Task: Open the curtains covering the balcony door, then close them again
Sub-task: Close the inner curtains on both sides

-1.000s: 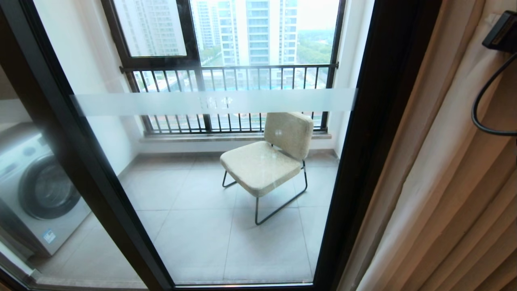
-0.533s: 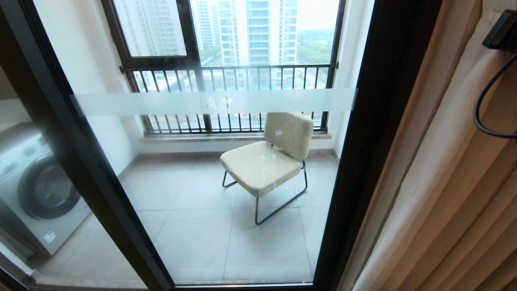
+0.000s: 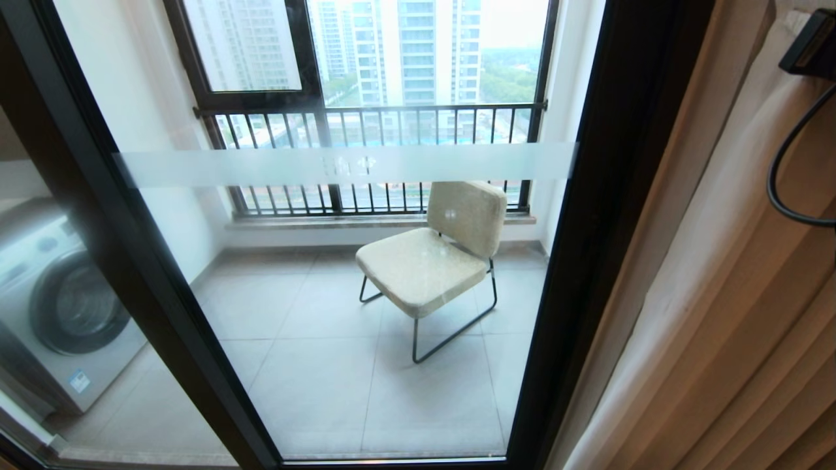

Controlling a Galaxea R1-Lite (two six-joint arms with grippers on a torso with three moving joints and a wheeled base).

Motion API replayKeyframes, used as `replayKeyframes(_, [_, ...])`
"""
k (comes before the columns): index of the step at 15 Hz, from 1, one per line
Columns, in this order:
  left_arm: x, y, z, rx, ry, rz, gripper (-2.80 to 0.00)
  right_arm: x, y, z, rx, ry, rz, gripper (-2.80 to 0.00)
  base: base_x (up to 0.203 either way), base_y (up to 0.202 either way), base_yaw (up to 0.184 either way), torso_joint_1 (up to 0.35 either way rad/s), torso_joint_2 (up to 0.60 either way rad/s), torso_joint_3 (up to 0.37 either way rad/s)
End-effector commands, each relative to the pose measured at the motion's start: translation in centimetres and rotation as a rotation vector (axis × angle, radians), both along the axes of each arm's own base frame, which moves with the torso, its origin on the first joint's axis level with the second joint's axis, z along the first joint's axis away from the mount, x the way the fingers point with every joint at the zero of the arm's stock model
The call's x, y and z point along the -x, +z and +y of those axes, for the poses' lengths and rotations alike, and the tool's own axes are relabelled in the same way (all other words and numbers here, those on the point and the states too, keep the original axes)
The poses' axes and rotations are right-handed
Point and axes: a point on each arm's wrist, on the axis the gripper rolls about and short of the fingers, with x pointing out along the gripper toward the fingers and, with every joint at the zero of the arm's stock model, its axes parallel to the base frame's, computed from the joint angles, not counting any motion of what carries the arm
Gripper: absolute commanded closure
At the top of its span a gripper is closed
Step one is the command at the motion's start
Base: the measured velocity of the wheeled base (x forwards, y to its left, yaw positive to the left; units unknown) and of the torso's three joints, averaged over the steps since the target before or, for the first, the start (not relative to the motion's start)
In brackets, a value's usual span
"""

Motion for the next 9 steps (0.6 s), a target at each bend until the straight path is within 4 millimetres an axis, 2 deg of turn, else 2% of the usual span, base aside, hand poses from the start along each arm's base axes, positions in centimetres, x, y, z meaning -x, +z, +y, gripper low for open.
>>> replayKeyframes(1, [0.0,0.0,0.0,0.001,0.001,-0.001,0.00,0.7,-0.2,0.4,0.024,0.008,0.005,0.00,0.000,0.000,0.000,0.000,0.00,0.000])
replayKeyframes(9, [0.0,0.0,0.0,0.001,0.001,-0.002,0.00,1.8,-1.1,0.8,0.053,0.007,0.033,0.00,0.000,0.000,0.000,0.000,0.00,0.000])
